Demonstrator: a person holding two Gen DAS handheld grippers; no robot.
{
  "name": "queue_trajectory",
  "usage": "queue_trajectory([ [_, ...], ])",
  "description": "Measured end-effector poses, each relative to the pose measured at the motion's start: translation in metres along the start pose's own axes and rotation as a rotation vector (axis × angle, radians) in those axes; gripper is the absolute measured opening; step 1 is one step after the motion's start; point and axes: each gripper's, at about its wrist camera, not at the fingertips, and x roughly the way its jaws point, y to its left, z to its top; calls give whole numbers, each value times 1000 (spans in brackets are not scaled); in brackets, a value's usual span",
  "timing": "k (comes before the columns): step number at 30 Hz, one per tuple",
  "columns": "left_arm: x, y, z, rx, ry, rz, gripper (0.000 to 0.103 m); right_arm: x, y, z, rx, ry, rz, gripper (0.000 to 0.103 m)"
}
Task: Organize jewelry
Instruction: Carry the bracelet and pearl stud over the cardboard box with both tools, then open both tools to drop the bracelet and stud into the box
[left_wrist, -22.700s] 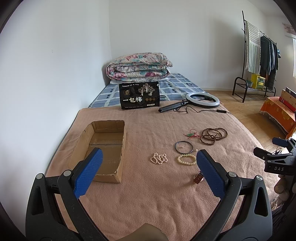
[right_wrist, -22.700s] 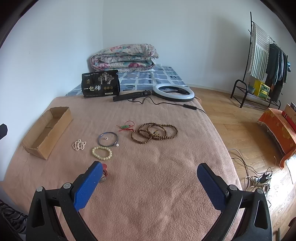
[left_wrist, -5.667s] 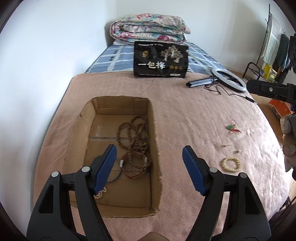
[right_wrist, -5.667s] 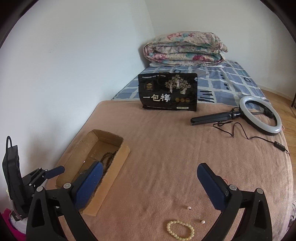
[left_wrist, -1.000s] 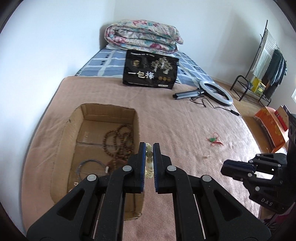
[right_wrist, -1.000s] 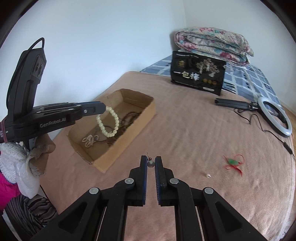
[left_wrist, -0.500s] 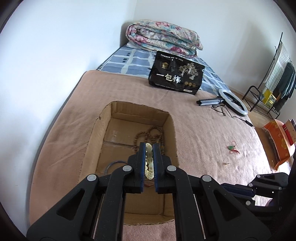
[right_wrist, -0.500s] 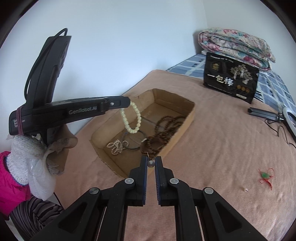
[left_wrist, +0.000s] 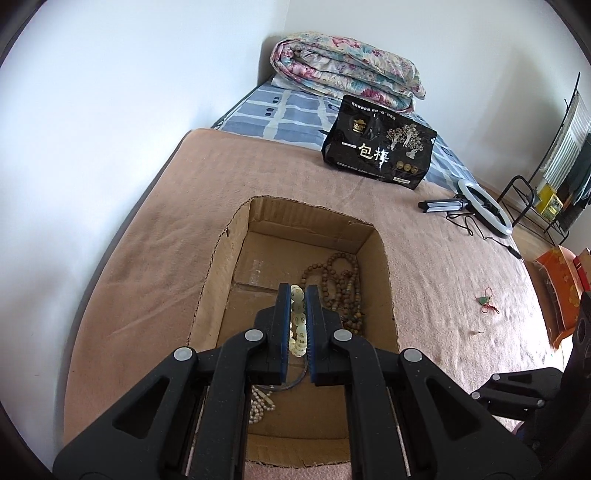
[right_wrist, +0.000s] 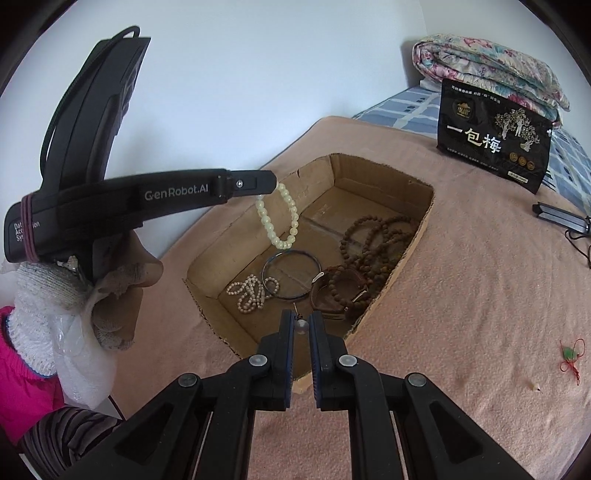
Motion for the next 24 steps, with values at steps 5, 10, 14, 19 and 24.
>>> queue_trajectory([
  [5, 8, 3, 5, -12, 3, -3, 5, 7, 3, 1, -4, 11, 7, 6],
  [10, 15, 2, 10, -8, 6, 1, 5, 13, 6, 2, -10, 18, 11, 6],
  [14, 20, 0, 12, 1, 12, 6, 5, 17, 7, 3, -17, 25, 10, 9],
  [19, 21, -3, 14, 10, 14, 16, 17, 16, 8, 4, -23, 16, -13, 52],
  [24, 20, -3, 13, 3, 3, 30, 46, 13, 7, 2, -18, -3, -28, 79],
])
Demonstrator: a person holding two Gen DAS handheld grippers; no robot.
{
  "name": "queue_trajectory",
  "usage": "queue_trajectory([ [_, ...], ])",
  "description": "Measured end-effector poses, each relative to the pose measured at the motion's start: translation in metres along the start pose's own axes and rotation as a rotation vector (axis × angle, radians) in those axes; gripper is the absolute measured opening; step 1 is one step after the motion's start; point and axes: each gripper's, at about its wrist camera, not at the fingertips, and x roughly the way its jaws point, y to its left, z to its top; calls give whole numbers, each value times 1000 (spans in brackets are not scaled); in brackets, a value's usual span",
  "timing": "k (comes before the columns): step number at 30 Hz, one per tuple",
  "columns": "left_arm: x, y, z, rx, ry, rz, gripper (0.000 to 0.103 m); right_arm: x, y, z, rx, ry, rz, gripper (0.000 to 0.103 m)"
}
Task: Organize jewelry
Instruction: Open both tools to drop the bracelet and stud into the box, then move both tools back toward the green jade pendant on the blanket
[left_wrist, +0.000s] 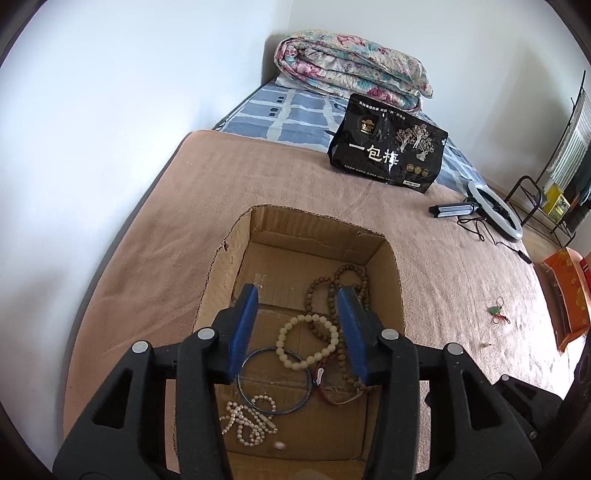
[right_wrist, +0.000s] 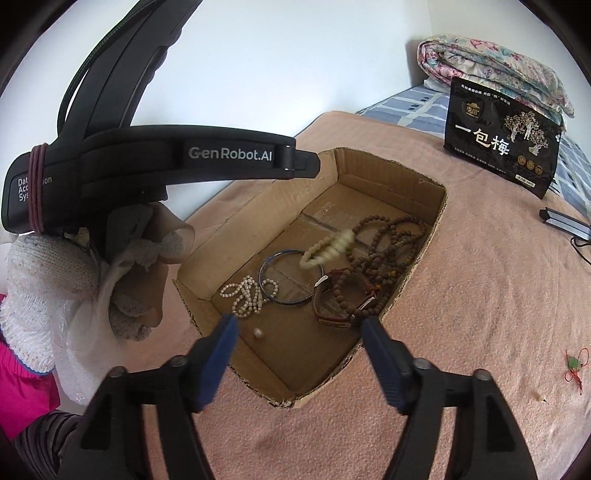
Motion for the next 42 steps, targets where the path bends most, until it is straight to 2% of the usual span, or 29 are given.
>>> queue_trajectory([
  [2, 1, 0, 0, -1, 3, 6, 46, -1, -1, -1, 4, -5, -8, 88],
  [8, 2, -3, -1, 13, 9, 12, 46, -2, -2, -2, 7, -4, -23, 94],
  [14, -1, -8, -2, 25, 0, 13, 46, -7, -9, -3, 26, -5, -49, 94],
  [18, -5, -14, -2, 38, -14, 17, 61, -13, -18, -4, 39, -2, -74, 94],
  [23, -9, -25, -2, 48, -19, 2, 62, -27, -29, -7, 53, -18, -94, 94],
  [26, -10, -33, -2, 54, -20, -5, 67, -36, -38, -8, 69, -28, -105, 94],
  [42, -19, -85, -3, 100, -37, -59, 67, -79, -117, -17, 144, -47, -211, 94],
])
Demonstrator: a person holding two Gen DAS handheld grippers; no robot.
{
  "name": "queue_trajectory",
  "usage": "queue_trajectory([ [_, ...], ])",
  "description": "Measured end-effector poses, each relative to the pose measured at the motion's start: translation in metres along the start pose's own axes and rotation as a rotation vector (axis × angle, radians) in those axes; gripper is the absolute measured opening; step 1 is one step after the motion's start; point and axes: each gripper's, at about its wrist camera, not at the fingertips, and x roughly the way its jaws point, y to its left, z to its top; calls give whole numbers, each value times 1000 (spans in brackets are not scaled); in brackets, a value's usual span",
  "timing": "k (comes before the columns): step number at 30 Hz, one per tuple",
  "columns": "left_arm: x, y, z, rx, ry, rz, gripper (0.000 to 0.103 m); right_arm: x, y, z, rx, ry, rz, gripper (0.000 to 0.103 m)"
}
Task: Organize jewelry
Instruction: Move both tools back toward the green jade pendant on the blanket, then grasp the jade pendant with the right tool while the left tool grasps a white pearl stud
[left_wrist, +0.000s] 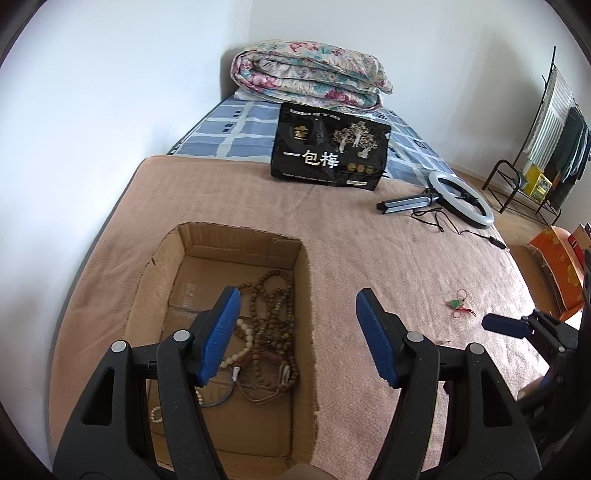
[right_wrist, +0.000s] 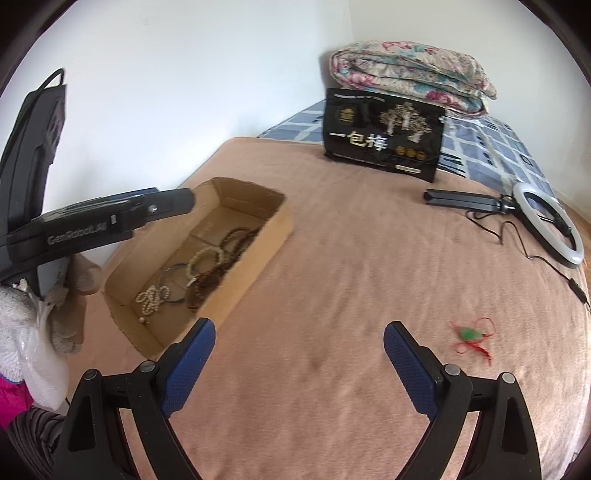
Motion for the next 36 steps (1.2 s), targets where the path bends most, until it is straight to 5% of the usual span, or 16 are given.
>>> queue_trajectory([
  [13, 11, -65, -7, 80, 34, -102, 67, -8, -105, -7, 153, -12, -88, 93],
  [26, 56, -151, -46, 250, 161, -210, 66, 21, -183, -27, 345, 67, -40, 64],
  [28, 63, -161, -52, 274, 182, -221, 55, 28, -187, -29, 354, 85, -34, 59],
  [36, 93, -186, -75, 295, 248, -255, 43, 52, -196, -31, 364, 125, -34, 45],
])
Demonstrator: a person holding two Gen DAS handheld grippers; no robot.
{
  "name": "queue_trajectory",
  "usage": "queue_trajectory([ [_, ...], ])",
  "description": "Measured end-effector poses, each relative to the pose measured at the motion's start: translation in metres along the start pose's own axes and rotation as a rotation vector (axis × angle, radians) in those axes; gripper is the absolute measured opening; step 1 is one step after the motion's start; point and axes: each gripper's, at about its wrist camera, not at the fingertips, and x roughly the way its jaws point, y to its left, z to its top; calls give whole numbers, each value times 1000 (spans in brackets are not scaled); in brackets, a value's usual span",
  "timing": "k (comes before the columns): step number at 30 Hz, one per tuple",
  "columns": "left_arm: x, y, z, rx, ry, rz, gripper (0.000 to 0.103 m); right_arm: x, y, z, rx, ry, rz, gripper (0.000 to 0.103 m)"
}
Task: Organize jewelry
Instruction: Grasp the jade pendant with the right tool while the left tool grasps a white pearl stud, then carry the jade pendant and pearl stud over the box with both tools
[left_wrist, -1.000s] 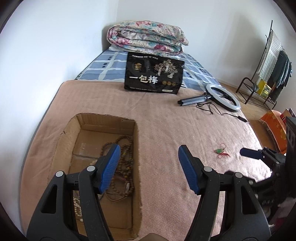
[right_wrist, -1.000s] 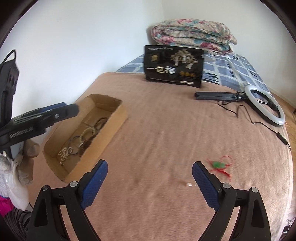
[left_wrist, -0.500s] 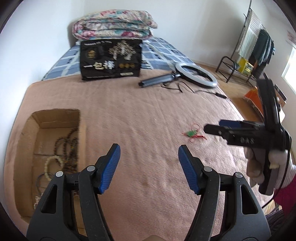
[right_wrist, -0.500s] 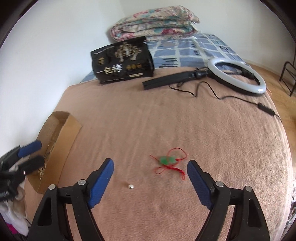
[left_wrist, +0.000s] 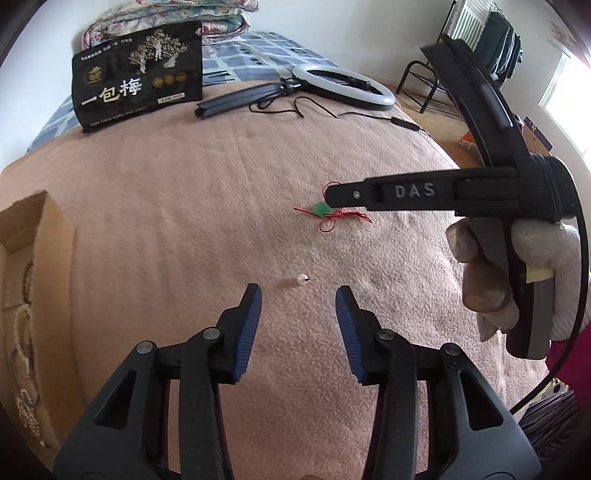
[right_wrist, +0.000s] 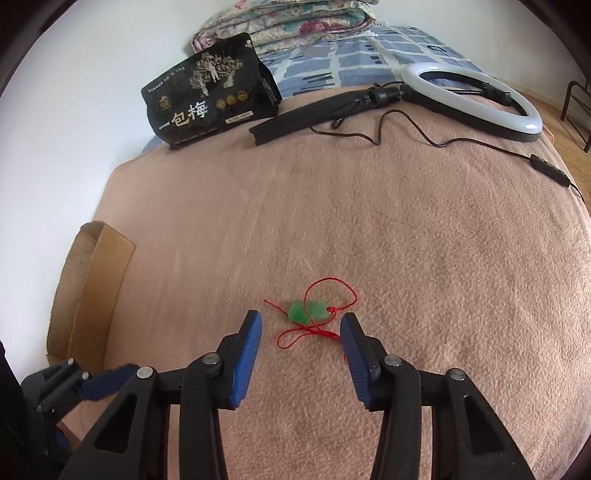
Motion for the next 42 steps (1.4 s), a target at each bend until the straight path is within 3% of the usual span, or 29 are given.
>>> queue_trajectory([
  [9, 29, -2, 0, 0, 20, -1, 29, 18, -6, 5, 3, 7, -7, 41],
  [16, 43, -2, 0, 8, 20, 0, 28, 21, -4, 8, -21, 1, -4, 40],
  [20, 48, -3, 0, 11, 23, -4, 22, 24, -1, 7, -45, 3, -16, 41],
  [24, 55, -4, -2, 34, 26, 28, 8, 27, 2, 5, -78, 6, -38, 41],
  [34, 51, 8, -3, 26, 13, 60, 7, 31, 16, -2, -192, 2, -113, 40],
  [38, 48, 10, -3, 24, 14, 65, 7, 32, 20, -5, -238, 5, -152, 34],
  [42, 45, 11, -3, 24, 14, 68, 7, 29, 19, -6, -221, 3, -155, 33],
])
